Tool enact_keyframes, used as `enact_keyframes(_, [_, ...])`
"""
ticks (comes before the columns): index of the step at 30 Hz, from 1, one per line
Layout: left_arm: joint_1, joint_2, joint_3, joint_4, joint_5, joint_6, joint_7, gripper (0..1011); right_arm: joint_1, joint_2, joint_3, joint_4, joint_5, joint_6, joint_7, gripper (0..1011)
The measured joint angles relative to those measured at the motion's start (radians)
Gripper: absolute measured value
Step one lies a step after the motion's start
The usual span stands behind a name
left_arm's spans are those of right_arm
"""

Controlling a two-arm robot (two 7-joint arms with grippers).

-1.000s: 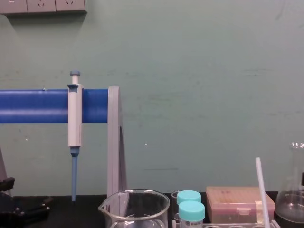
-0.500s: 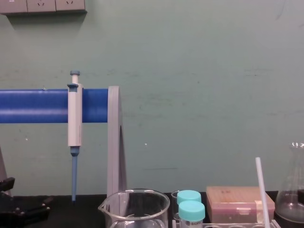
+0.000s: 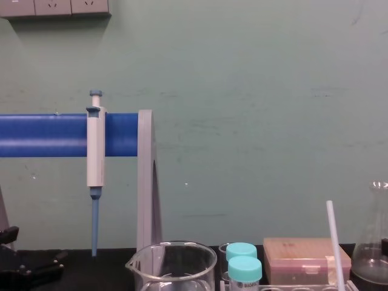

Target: Pick up the stirring rod with one hand, then place it down.

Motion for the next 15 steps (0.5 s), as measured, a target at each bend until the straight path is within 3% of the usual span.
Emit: enact_keyframes(15, [0.0,0.0,0.0,0.0,0.0,0.0,0.0,1000,-0.002,0.001,0.002,-0.004,0.002,-0.002,0.0,1003])
